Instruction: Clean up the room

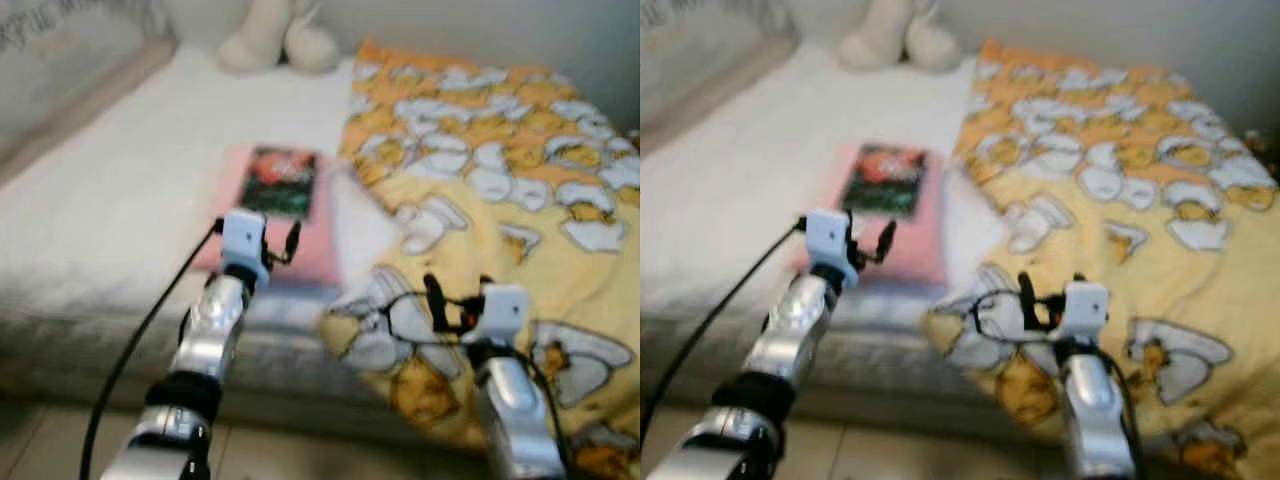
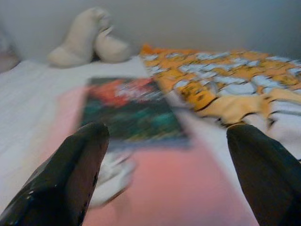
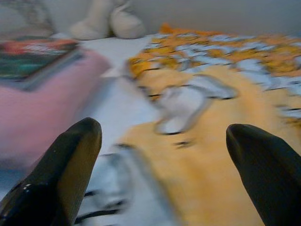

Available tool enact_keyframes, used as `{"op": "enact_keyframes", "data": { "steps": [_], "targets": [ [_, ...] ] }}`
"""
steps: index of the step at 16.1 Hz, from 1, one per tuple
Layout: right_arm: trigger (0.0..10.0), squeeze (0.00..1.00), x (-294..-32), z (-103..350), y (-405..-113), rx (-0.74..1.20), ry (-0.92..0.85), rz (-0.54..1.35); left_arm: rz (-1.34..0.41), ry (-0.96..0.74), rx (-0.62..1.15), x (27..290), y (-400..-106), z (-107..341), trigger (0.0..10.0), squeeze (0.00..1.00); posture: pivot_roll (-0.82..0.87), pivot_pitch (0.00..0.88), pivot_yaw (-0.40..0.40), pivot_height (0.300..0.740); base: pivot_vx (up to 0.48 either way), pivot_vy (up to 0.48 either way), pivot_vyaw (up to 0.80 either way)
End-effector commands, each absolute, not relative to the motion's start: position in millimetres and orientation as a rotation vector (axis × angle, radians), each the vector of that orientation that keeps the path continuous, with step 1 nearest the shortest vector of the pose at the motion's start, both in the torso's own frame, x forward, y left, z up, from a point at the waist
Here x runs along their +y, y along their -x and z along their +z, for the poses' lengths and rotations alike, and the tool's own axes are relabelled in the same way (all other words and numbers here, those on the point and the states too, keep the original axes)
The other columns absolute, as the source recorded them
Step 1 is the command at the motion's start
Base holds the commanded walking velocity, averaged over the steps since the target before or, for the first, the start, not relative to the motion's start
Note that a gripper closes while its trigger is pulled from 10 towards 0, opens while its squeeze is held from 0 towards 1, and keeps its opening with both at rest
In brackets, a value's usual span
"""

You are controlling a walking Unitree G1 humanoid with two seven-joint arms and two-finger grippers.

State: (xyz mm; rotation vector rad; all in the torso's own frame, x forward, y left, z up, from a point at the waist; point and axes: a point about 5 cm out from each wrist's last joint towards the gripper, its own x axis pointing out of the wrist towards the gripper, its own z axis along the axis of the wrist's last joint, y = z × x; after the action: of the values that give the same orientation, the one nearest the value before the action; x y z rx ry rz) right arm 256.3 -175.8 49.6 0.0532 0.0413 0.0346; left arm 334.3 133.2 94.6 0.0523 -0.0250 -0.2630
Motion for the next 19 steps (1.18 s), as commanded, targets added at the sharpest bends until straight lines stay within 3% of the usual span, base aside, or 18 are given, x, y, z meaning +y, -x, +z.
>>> {"op": "enact_keyframes", "data": {
  "steps": [1, 8, 12, 16, 19],
  "targets": [
    [10.0, 0.00, -175, 56, -259, 0.011, -0.047, 0.037, -0.252, -0.039, -0.036, 134, -336, 98, 10.0, 0.00, -0.04, 0.000, 0.024, 0.740, 0.472, 0.000, 0.00],
    [10.0, 0.00, -176, 56, -255, 0.007, -0.036, 0.028, -0.205, -0.007, -0.045, 134, -351, 109, 10.0, 0.00, -0.07, 0.000, 0.040, 0.740, 0.432, 0.052, 0.00],
    [10.0, 0.00, -176, 56, -253, 0.011, -0.032, 0.033, -0.169, -0.006, -0.067, 138, -362, 123, 10.0, 0.00, -0.07, 0.000, 0.038, 0.740, 0.000, 0.480, 0.00],
    [10.0, 0.00, -176, 55, -250, 0.020, -0.032, 0.036, -0.267, -0.150, -0.025, 124, -390, 155, 10.0, 0.00, -0.08, 0.000, 0.023, 0.740, 0.000, 0.000, 0.00],
    [10.0, 0.00, -177, 52, -239, 0.041, -0.030, 0.036, -0.272, -0.031, 0.073, 113, -407, 177, 10.0, 0.00, -0.11, 0.000, 0.024, 0.740, 0.000, 0.000, 0.00]
  ]
}}
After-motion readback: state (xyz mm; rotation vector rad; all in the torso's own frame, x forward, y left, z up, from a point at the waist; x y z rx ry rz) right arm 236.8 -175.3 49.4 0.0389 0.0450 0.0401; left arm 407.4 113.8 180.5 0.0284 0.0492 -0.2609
